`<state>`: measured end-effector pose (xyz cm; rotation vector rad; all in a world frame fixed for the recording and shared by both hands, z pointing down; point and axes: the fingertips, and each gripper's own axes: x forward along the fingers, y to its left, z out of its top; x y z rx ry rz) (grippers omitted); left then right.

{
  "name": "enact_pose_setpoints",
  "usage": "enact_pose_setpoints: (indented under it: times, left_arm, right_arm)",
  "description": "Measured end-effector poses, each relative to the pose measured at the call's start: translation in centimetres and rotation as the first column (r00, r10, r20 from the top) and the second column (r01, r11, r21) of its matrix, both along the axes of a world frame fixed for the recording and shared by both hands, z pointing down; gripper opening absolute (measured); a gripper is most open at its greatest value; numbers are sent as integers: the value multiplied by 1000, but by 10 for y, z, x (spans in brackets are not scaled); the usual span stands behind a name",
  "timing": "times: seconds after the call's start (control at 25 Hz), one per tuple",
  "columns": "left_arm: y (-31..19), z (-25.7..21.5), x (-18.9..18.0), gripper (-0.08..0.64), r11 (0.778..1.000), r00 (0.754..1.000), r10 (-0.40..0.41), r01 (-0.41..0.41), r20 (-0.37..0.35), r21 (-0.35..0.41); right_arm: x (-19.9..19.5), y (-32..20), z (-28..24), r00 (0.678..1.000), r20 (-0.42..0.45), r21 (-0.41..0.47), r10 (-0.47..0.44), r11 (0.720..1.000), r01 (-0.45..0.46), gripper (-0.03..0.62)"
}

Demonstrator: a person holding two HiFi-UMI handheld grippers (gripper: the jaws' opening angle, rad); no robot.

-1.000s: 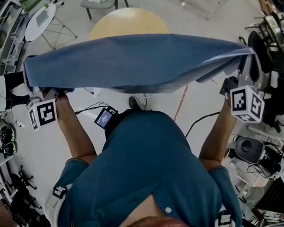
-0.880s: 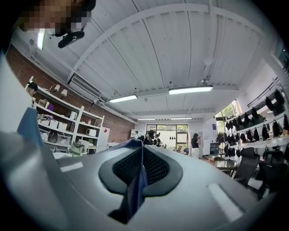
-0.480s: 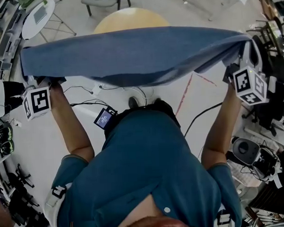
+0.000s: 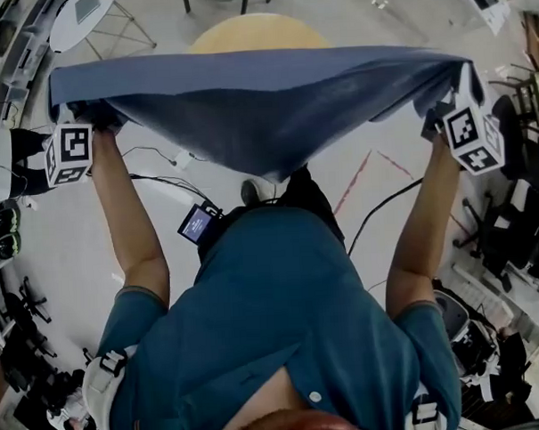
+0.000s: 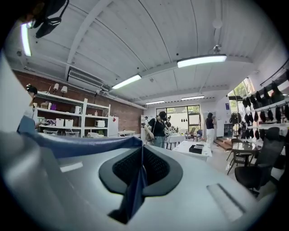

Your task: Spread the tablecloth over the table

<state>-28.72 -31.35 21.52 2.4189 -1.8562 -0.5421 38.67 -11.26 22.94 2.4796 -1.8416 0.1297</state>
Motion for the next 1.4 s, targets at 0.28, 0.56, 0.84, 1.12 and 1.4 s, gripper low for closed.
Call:
enact_pose_setpoints:
  times: [0.28, 0.56, 0.84, 1.12, 1.4]
  left_arm:
    - [-89, 43, 33, -2, 987, 989, -112, 122, 101, -107]
    - [-156, 116, 52, -2, 940, 954, -164, 229, 253, -253]
    - [-218, 216, 31, 8, 830, 945, -145, 278, 294, -483]
    - [-245, 347, 16, 284, 618, 905, 80, 284, 419, -733]
    - [-256, 394, -23, 249, 488, 812, 253, 363, 526, -794]
  right_arm:
    - [73, -112, 65, 997, 51, -108, -57, 992, 62, 18]
    - [104, -225, 158, 982, 94, -240, -161, 954, 180, 18]
    - [85, -308, 246, 966, 117, -369, -231, 893, 258, 18]
    - [66, -367, 352, 955, 152, -542, -253, 787, 295, 18]
    - [60, -425, 430, 933, 276, -659, -232, 661, 359, 21]
